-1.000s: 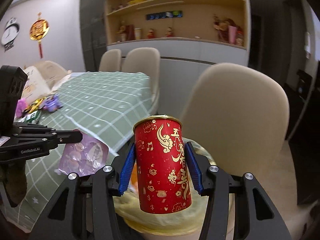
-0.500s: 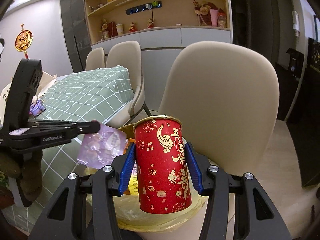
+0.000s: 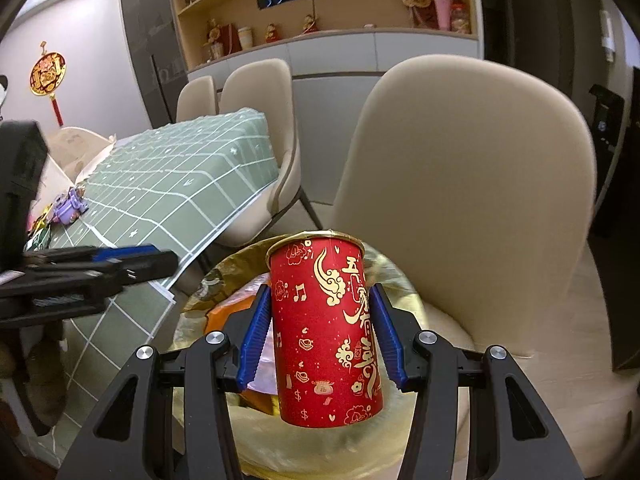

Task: Collect trash
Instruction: 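Open the left gripper over the bin while the right gripper releases the red cup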

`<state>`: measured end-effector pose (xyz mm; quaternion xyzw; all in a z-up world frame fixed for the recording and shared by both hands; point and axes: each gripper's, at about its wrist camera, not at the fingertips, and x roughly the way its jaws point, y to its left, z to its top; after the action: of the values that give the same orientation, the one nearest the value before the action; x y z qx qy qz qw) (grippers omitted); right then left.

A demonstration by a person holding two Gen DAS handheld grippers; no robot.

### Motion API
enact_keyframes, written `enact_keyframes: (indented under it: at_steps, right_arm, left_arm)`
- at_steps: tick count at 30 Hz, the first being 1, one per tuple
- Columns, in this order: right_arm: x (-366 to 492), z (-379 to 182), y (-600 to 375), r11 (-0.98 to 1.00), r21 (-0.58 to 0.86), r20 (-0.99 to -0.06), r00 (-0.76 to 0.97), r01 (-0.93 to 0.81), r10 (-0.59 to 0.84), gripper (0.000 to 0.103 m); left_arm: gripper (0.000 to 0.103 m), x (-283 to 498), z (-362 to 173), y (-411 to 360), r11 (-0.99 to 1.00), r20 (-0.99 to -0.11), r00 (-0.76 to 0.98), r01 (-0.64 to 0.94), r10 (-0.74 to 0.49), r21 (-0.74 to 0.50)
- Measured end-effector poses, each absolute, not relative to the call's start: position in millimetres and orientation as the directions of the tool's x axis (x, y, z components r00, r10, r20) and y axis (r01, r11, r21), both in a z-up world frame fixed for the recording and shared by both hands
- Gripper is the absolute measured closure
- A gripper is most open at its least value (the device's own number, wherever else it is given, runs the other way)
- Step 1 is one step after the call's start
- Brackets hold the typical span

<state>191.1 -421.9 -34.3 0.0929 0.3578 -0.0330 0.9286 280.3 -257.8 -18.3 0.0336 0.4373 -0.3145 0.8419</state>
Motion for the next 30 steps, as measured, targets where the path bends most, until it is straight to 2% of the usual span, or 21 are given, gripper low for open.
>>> enact_keyframes:
  at_steps: [6,10,15,20,23,25,30]
  right_arm:
    - [225.7,-68.5,-409.8,0.966,0.229,-0.739,0.667,0.119,0.093,0.056]
    - [246.0,-99.7,-400.9,0.968,0.207,-0.817,0.569,0.144,0.090,0.056]
    - [256.4,-118.2,-393.7,0.975,0.163,-0.872,0.485,0.149,0.071,0.055]
    - [254.3,-113.9,-391.8,0.976,0.146,-0.871,0.488,0.162,0.049,0.054]
    - [249.6,-108.8,-391.1,0.979,0.120,-0.872,0.488,0.164,0.026,0.048]
    - [241.8,-100.1,-387.5,0.982,0.081,-0.857,0.515,0.168,-0.017,0.048]
    - [230.1,-71.6,-382.0,0.990,0.038,-0.816,0.576,0.139,-0.050,0.047]
  left_arm:
    - [0.055,282.7,-7.3,-227.3,0.821,-0.746,0.453,0.528,-0.488,-0.217]
    - [0.055,284.2,-3.3,-218.6,0.818,-0.739,0.453,0.528,-0.499,-0.228]
    - [0.055,281.2,-0.1,-219.7,0.807,-0.734,0.445,0.542,-0.513,-0.236]
    - [0.055,276.4,4.0,-221.5,0.802,-0.727,0.451,0.550,-0.518,-0.231]
    - [0.054,271.8,8.6,-222.0,0.798,-0.719,0.456,0.557,-0.525,-0.230]
    - [0.051,268.7,12.1,-221.0,0.793,-0.714,0.455,0.565,-0.531,-0.230]
    - [0.050,260.7,18.2,-202.6,0.793,-0.707,0.468,0.569,-0.531,-0.218]
